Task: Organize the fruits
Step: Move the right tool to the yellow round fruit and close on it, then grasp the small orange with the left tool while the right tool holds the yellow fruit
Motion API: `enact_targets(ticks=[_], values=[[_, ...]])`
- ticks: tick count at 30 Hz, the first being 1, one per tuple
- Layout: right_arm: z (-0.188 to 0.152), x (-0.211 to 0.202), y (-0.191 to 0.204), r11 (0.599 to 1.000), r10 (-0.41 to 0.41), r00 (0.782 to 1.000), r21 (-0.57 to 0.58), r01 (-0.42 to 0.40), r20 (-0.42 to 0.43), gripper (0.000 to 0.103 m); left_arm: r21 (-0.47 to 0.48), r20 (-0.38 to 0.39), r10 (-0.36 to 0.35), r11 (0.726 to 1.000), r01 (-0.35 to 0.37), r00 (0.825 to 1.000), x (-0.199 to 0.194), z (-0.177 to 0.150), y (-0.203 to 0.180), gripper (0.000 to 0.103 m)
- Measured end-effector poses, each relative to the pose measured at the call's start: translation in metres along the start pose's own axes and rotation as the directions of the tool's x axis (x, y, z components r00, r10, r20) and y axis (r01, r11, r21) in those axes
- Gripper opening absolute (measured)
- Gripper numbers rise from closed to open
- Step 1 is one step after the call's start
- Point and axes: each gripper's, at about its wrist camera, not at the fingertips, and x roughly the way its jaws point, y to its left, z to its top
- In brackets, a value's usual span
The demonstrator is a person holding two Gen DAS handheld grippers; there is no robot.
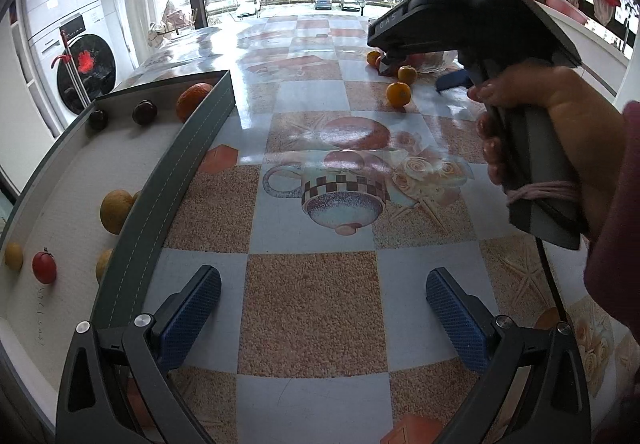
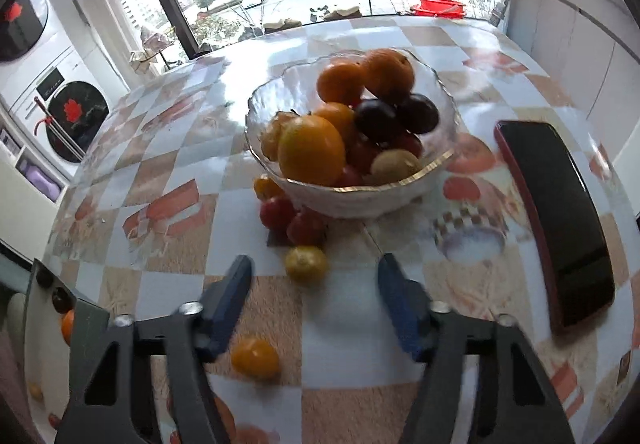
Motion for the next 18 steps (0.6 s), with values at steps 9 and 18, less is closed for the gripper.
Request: enact_targets(ticks=[9,18], values=[[-0.021,-0.022,-0.018,0.998,0.053,0.999,-0.023,-0.053,0.004,0.023,0.001,0.000,-0.001,1.000,0.001,1.000,0.000,0.000,0.000,0.103],[-0.106,-0.086,-0.073,0.998,0.034,0.999,-0.050,-0.033,0.030,0.023,0.001,0.000,-0.001,1.000,0.001,1.000,0.000,-0.001,0.000,0.103]])
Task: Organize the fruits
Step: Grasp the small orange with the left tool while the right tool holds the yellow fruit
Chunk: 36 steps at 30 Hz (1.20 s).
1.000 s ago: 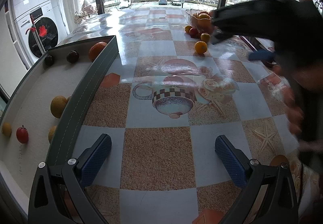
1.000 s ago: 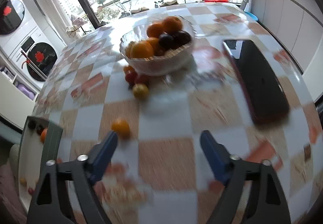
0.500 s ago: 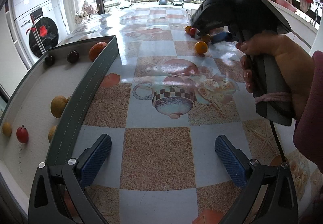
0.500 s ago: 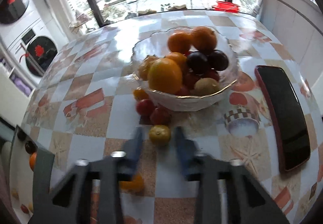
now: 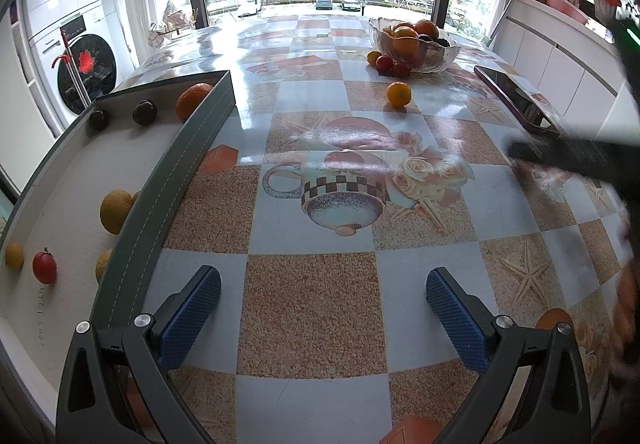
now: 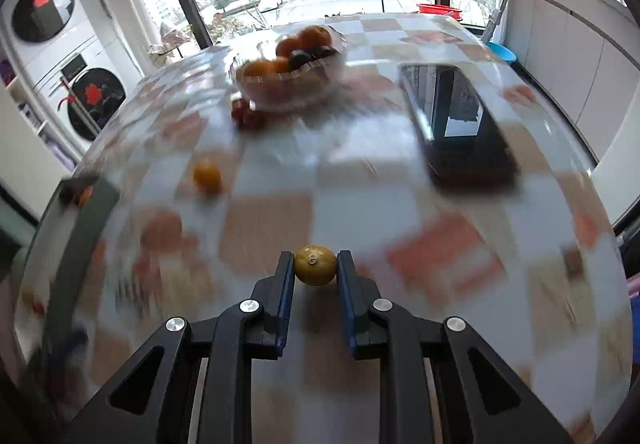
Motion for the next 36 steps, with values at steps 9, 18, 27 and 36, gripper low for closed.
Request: enact_targets(ticks=[9,18,27,36], values=[[-0.051,-0.032,-0.017,0.999,-0.016,0.997,-0.045,0.019,0.070,0.023,0.000,-0.005,0.001,1.000,-0.001,1.000,0.000,0.001,0.000,0.103],[-0.054,-0.034,-0.024,1.000,0.027,0.996,0.001,-0.027,0.083,0.023,-0.073,-0.029,-0.046,0.996,0.043,0.999,0.017,0.064,-0.014,0.103],[-0.055,-0.034,-0.028,0.998,0.052,0.995,0.022,-0.054,0.087,0.023,-0.062,-0.041,-0.011,0.998,0.008,0.999,0.065,0.122,-0.041,0.092],[-0.055,-0.034,-0.028,0.998,0.054,0.995,0.023,-0.056,0.088,0.023,-0.017,-0.050,-0.008,1.000,0.007,0.999,0.083,0.131,-0.050,0.030]])
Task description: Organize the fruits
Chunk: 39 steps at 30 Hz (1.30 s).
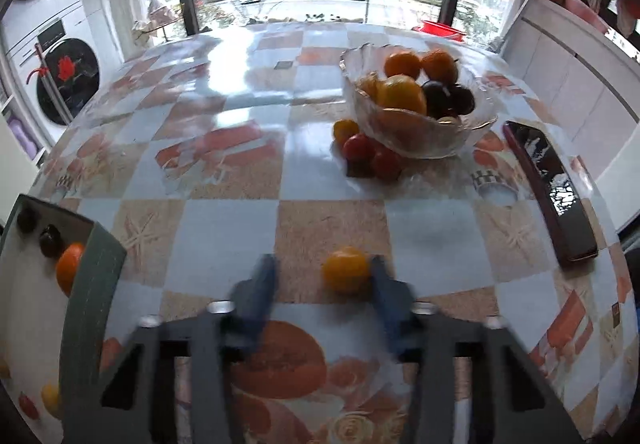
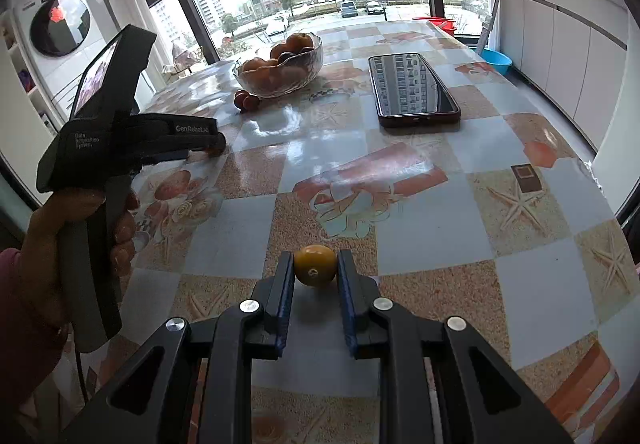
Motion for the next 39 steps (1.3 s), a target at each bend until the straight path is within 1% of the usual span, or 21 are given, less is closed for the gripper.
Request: enact_targets(ticks=[1,2,6,9,10,11,13,14,17,19,21,24,27,31,36,39], values=[[0.000,0.000,0.000,1.000,-0.001,1.000,-0.001,0.001,0.000,0.023,0.008,-0.003,-0.009,1.000,0.009,1.000,0.000,0.000,-0.001,0.025],[0.000,0.000,0.000,1.000,-0.002,1.000,-0.001,0.002,0.000,0.023,0.015,-0.003,-0.008,1.000,0.008,1.000,-0.001,0.000,-0.001,0.024],[0.000,0.000,0.000,1.000,-0.001,1.000,-0.001,0.001,0.000,0.023,0.049,0.017,-0.006,0.999,0.005,1.000,-0.011,-0.016,-0.003,0.024],[0.000,0.000,0.001,1.000,-0.004,1.000,-0.001,0.004,0.000,0.023,0.084,0.039,0.000,0.996,-0.003,0.999,-0.027,-0.041,0.000,0.024],[0.000,0.000,0.001,1.000,-0.006,1.000,-0.004,0.006,0.000,0.023,0.092,0.045,-0.002,0.996,-0.002,0.999,-0.035,-0.053,0.003,0.024],[0.000,0.000,0.001,1.000,-0.009,1.000,-0.005,0.009,0.001,0.023,0.088,0.048,-0.010,0.996,0.006,0.999,-0.040,-0.061,0.005,0.024],[-0.001,0.000,0.002,1.000,-0.013,1.000,-0.009,0.013,0.001,0.023,0.065,0.054,-0.049,0.997,0.045,0.997,-0.056,-0.084,0.016,0.024],[-0.001,0.000,0.002,1.000,-0.014,1.000,-0.010,0.014,0.001,0.023,0.061,0.056,-0.054,0.997,0.050,0.997,-0.061,-0.091,0.018,0.024],[-0.002,-0.001,0.007,0.999,-0.039,0.999,-0.029,0.039,-0.002,0.023,0.044,0.059,-0.056,0.998,0.054,0.997,-0.078,-0.116,0.030,0.024],[-0.005,-0.003,0.011,0.998,-0.057,0.998,-0.036,0.057,-0.008,0.023,0.051,0.082,-0.045,0.998,0.041,0.996,-0.086,-0.128,0.032,0.024],[-0.012,-0.008,0.016,0.998,-0.056,0.998,-0.033,0.056,-0.001,0.023,0.058,0.103,-0.039,0.998,0.034,0.994,-0.091,-0.137,0.032,0.024],[-0.024,-0.013,0.029,0.992,-0.085,0.996,-0.088,0.086,0.016,0.023,0.056,0.118,-0.045,0.998,0.038,0.992,-0.091,-0.138,0.033,0.024],[-0.025,-0.011,0.038,0.984,-0.111,0.994,-0.138,0.112,0.014,0.023,0.053,0.127,-0.052,0.998,0.045,0.991,-0.091,-0.140,0.035,0.024],[-0.025,-0.010,0.038,0.986,-0.103,0.995,-0.131,0.104,0.014,0.023,0.037,0.127,-0.073,0.997,0.069,0.989,-0.090,-0.138,0.040,0.024],[-0.026,-0.010,0.039,0.981,-0.124,0.992,-0.150,0.125,0.017,0.023,0.046,0.130,-0.063,0.997,0.058,0.989,-0.091,-0.140,0.038,0.024],[-0.026,-0.011,0.039,0.981,-0.122,0.992,-0.149,0.123,0.017,0.023,0.042,0.133,-0.072,0.997,0.067,0.989,-0.091,-0.142,0.040,0.024]])
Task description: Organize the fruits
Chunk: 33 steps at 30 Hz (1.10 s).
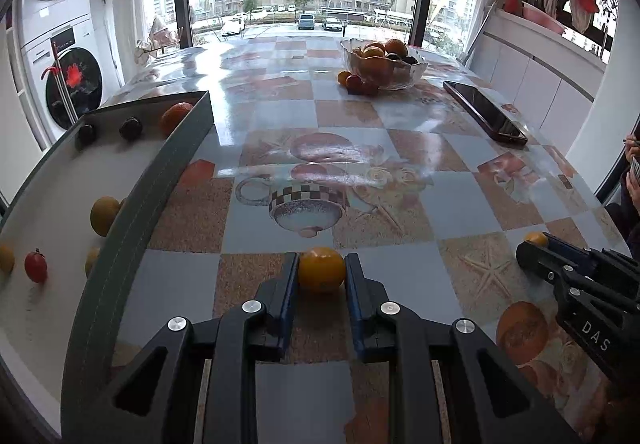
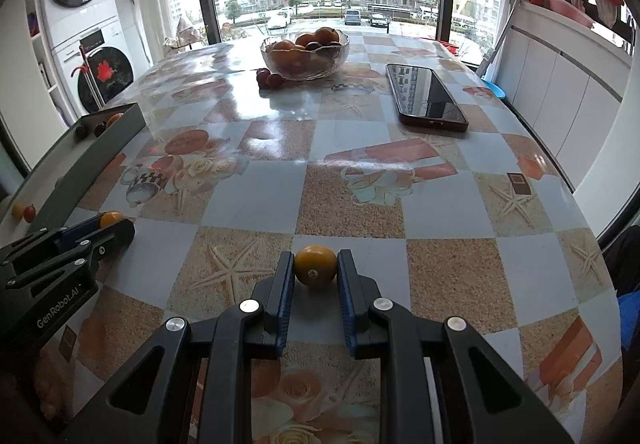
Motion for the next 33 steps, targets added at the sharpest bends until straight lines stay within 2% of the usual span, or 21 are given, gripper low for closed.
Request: enact_targets(ticks=[33], values=[[-0.0005,-0.0009,-0.0011,1.000,0.004,1.000,0.004,-0.004,0.002,0.023,0.009,0.004,0.006,1.000,-0.006,1.000,-0.0018,-0.0014,-0.0004,0.024]])
